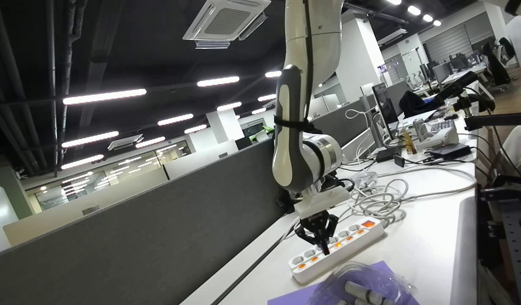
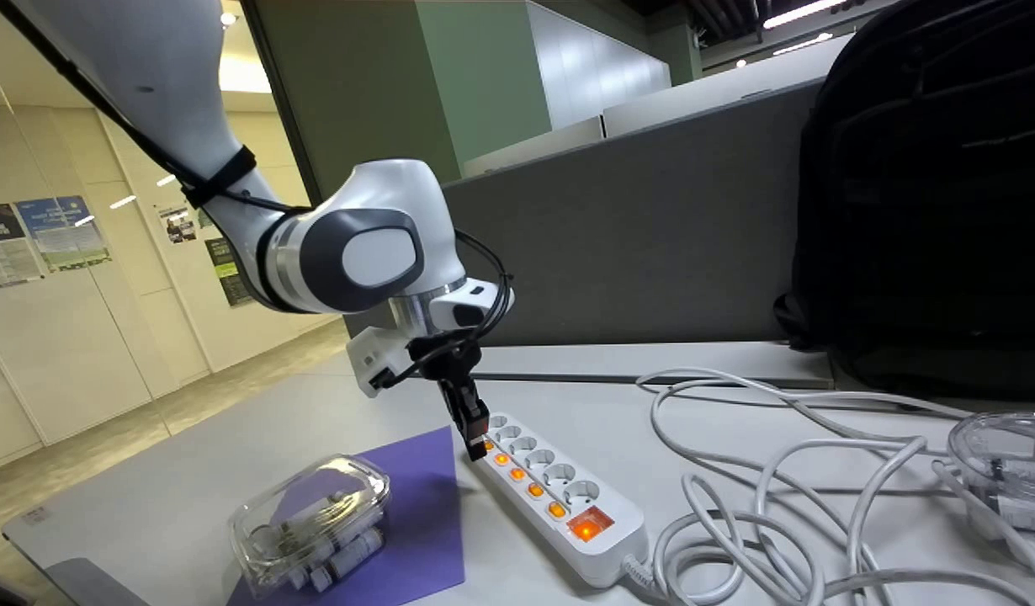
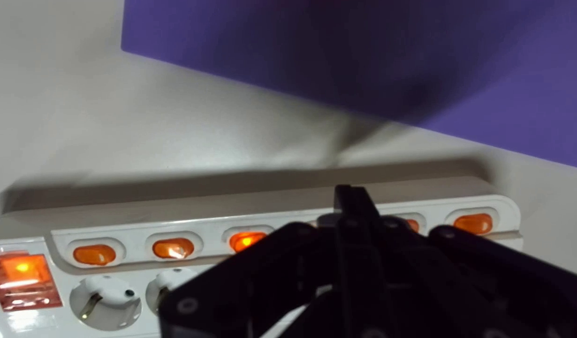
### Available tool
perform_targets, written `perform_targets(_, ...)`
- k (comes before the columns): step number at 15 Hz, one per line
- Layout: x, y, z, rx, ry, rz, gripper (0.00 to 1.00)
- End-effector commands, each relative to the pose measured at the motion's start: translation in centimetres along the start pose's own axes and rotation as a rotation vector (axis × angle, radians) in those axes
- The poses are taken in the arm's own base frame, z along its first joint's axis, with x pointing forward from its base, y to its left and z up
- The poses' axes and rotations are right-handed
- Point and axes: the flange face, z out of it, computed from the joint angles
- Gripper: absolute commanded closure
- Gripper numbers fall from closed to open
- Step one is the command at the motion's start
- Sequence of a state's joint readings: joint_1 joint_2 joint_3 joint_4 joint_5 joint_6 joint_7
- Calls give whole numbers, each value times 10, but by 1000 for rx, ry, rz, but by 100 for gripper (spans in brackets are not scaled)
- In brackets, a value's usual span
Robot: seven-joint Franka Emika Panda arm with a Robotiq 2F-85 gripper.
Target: Flip the second switch from the left on the adaptor.
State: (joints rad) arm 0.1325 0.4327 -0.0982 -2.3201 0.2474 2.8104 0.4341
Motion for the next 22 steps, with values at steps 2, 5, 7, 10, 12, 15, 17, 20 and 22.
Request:
perform_targets(2,12,17,0,-34,20,10,100)
perform_targets(5,17,24,0,-47,32,5,100)
perform_targets(7,19,25,-1,-45,42,0,100)
perform_targets(10,20,22,-3,-39,59,-13,100)
perform_targets(12,21,20,-4,-34,69,-15,100)
perform_targets(15,22,17,-3,-26,76,-18,100)
perform_targets(17,21,15,-2,-23,75,-21,100)
perform_targets(20,21,12,-1,-17,75,-26,100)
perform_targets(22,20,10,-1,-11,81,-28,100)
